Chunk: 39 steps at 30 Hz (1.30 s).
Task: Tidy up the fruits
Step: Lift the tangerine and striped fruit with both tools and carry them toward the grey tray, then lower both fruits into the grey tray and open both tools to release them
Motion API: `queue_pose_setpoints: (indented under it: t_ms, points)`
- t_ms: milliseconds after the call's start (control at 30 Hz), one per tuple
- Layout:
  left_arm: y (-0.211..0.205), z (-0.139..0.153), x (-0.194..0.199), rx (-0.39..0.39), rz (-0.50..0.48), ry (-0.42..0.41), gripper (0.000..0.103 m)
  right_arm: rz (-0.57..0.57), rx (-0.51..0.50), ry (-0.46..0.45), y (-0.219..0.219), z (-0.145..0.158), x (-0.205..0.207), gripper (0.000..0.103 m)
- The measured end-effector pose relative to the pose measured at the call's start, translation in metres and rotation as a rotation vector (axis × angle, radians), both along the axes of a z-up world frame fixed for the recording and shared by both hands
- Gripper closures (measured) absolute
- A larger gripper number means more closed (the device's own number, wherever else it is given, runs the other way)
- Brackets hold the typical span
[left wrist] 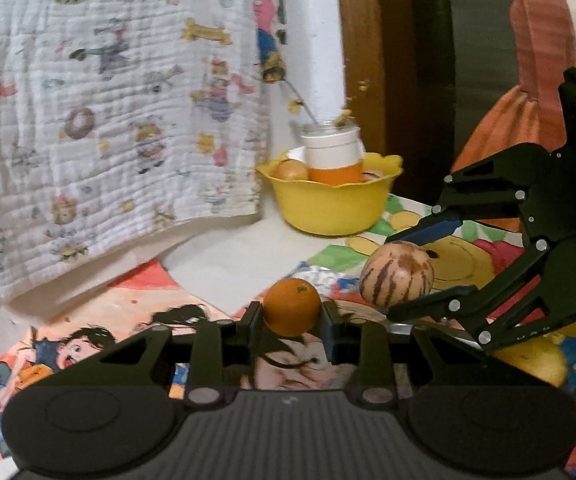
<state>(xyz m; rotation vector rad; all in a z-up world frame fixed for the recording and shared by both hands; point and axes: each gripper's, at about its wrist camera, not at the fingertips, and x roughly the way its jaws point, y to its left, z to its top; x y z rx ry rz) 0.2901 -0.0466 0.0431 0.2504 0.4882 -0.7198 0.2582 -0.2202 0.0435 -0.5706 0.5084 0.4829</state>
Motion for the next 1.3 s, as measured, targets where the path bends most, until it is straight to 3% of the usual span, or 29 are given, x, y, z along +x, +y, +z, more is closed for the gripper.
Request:
queue_pose_setpoints:
  t_ms: [300,567,900,1300]
  points:
    - [-0.034,-0.02,-0.027,0.093,-0.064,0.047,0.07,-0.022,0.005,0.086,-0.014,-0.02,-0.03,0.053]
    - [-0.053,-0.029,-0.028,0.193,-0.066,0.081,0.07,-0.08,0.056,0.19,-0.03,-0.03,-0.027,0.052]
    - [-0.062,-0.04,-0.012,0.258,-0.004,0.235,0.07,-0.064,0.018,0.229,-0.016,-0.039,-0.021,0.052]
    - [-0.065,-0.041,-0.014,0.307,0.021,0.249,0.069,-0.077,0.003,0.242,-0.014,-0.04,-0.019,0.052]
